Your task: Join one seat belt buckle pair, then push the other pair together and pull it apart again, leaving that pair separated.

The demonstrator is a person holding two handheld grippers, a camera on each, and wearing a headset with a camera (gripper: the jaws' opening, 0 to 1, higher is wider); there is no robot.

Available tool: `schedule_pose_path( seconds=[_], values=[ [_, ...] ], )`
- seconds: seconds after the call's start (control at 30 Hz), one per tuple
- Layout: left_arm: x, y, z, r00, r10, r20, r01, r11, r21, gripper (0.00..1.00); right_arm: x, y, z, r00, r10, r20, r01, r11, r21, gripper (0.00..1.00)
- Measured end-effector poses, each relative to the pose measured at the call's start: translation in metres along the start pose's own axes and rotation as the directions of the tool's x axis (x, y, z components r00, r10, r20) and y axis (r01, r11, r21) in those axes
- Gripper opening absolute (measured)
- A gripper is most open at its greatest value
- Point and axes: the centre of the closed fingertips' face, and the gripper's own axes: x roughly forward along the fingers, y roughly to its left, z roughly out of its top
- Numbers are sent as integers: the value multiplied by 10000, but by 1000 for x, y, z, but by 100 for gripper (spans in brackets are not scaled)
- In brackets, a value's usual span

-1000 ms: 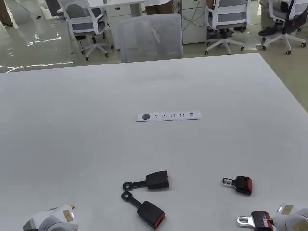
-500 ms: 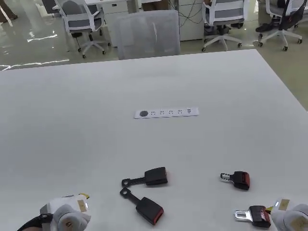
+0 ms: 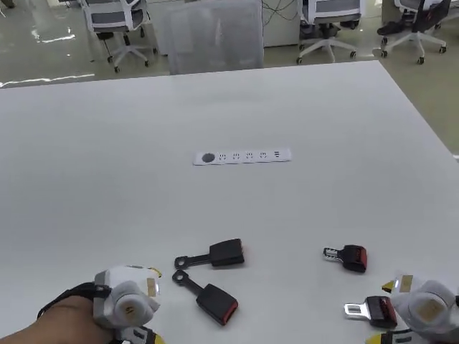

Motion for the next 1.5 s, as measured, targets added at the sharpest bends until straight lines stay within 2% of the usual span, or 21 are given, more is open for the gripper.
schedule_pose_path(
  seconds=[0.1,0.13,0.2,0.3,0.37,0.43,0.53,0.63,0.73,0.87,1.0,1.1,1.23,1.5],
  values=[
    [9,4,12,9986,-253,457,223,9977,633,70,4,-3,-4,9994,232,-250,-238,9995,-229,58],
    [11,5,12,9991,-264,342,242,9977,627,68,5,-5,-3,9994,260,-218,-266,9992,-289,58],
    [17,10,15,9991,-327,252,299,9943,1026,61,7,-8,-4,9992,336,-214,-344,9989,-334,56],
    [29,16,23,9986,-456,275,416,9903,1323,57,12,-12,-10,9977,525,-429,-545,9974,-463,53],
    [34,16,28,9977,-596,335,539,9870,1511,55,14,-15,-14,9963,629,-594,-652,9972,-372,52],
    [39,14,30,9965,-833,93,801,9792,1866,54,15,-17,-15,9958,691,-609,-719,9964,-451,51],
    [46,7,37,9926,-1212,28,1174,9669,2268,50,17,-19,-16,9939,857,-689,-894,9946,-521,49],
    [52,1,42,9878,-1557,-67,1515,9493,2756,46,22,-20,-19,9906,1091,-821,-1148,9910,-690,48],
    [58,1,44,9872,-1583,-207,1570,9392,3055,43,25,-22,-24,9882,1188,-966,-1267,9887,-804,48],
    [63,2,52,9852,-1704,-162,1671,9367,3078,40,25,-22,-27,9832,1525,-1000,-1607,9838,-794,47],
    [67,2,52,9837,-1777,-277,1774,9342,3095,36,25,-15,-32,9732,1971,-1183,-2079,9742,-874,41],
    [69,3,51,9832,-1793,-327,1806,9345,3066,36,27,-16,-33,9719,1998,-1247,-2128,9718,-1014,41],
    [69,4,50,9841,-1748,-299,1762,9443,2781,35,26,-17,-33,9701,2098,-1222,-2227,9694,-1030,40],
    [68,3,48,9876,-1516,-412,1571,9540,2553,33,27,-18,-33,9698,2047,-1329,-2215,9668,-1275,39]
  ],
)
